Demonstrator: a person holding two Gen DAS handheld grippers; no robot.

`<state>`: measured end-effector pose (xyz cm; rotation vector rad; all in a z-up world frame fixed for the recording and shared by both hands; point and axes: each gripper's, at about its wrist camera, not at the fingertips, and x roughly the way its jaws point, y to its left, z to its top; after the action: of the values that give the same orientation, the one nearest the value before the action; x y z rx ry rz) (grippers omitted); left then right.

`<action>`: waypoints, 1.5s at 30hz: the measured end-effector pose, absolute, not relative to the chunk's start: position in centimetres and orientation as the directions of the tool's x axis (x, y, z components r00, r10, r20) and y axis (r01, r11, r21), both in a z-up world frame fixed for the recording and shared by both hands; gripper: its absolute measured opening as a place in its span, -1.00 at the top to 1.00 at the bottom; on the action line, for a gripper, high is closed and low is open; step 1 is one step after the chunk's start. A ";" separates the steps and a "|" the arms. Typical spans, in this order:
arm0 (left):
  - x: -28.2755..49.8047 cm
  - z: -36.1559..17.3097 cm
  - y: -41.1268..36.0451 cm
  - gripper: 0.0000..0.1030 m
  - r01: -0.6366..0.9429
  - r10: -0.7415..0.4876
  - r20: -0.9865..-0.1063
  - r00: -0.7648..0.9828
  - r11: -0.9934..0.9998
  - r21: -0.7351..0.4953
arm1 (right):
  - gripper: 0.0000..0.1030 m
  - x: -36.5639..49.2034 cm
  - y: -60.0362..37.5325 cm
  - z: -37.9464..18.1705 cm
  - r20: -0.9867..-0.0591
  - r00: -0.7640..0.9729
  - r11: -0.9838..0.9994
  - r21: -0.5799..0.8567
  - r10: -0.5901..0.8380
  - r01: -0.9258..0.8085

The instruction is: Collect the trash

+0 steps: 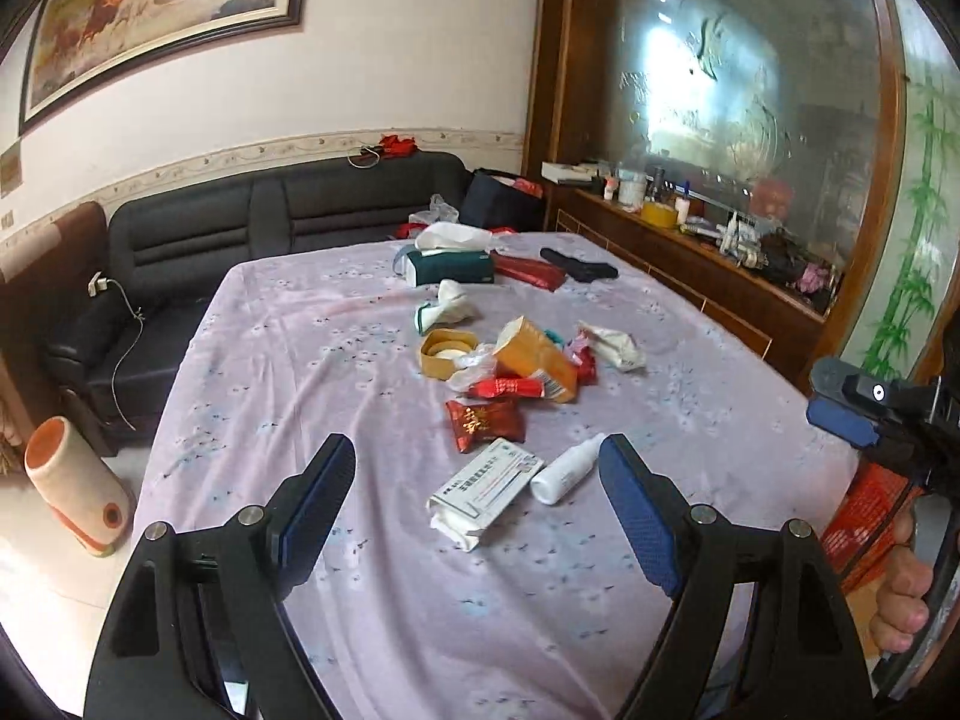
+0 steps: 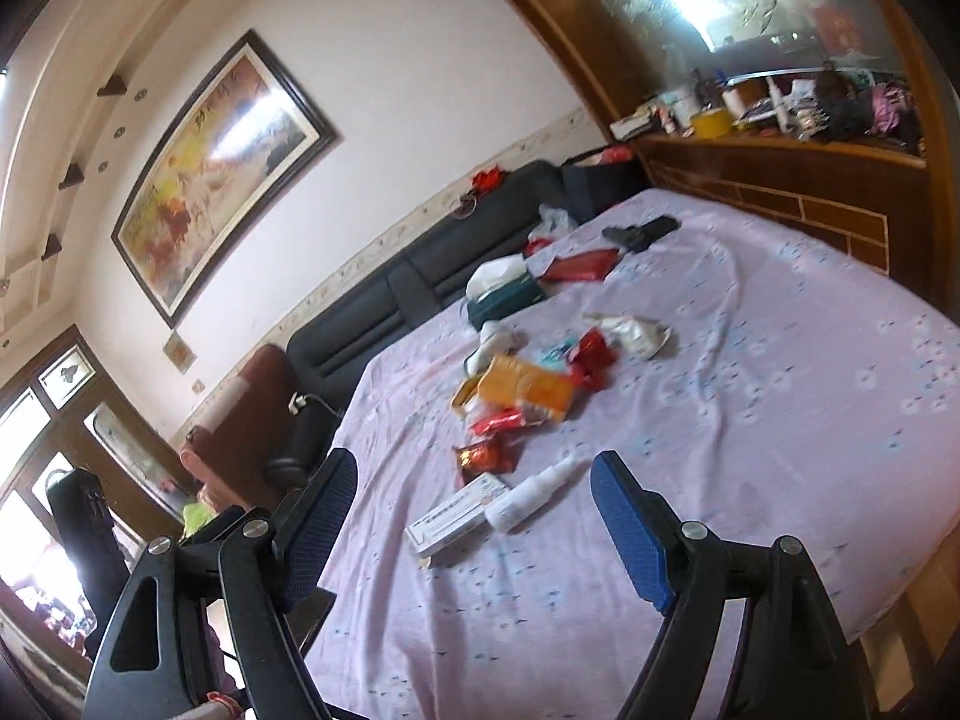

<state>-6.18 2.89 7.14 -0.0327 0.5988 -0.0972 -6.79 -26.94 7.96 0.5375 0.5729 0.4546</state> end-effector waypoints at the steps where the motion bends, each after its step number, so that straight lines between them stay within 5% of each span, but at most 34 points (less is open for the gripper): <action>1: -5.7 6.6 2.9 -0.60 0.093 -0.107 -0.572 0.813 0.994 -0.053 | -0.63 -6.4 -26.4 7.8 -0.389 0.743 0.767 0.590 0.544 -0.252; 12: 1.7 -0.3 0.9 -0.59 0.235 -0.154 -0.724 0.673 0.972 0.011 | -0.56 -1.3 -23.5 3.6 -0.495 0.666 0.763 0.621 0.557 -0.177; 22: 7.4 -5.5 1.0 -0.59 0.210 -0.134 -0.844 0.520 0.977 -0.025 | -0.47 2.1 -22.6 0.9 -0.543 0.612 0.751 0.647 0.575 -0.131; 26: 7.9 -6.2 0.5 -0.57 0.220 -0.129 -0.852 0.507 0.975 -0.017 | -0.42 3.7 -22.0 -0.2 -0.568 0.581 0.751 0.649 0.584 -0.121; 33: 7.0 -6.6 0.5 -0.18 0.227 -0.105 -0.860 0.499 0.974 0.012 | -0.24 6.6 -19.5 -3.0 -0.617 0.499 0.751 0.650 0.608 -0.112; 45: 3.9 -6.1 3.8 -0.16 0.123 -0.140 -0.857 0.496 0.988 -0.090 | -0.17 9.7 -15.9 -6.3 -0.715 0.437 0.798 0.602 0.546 -0.012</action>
<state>3.91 3.81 -6.09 -0.0182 1.0398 -0.1592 9.73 -15.90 -6.27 0.5696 1.0741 0.3714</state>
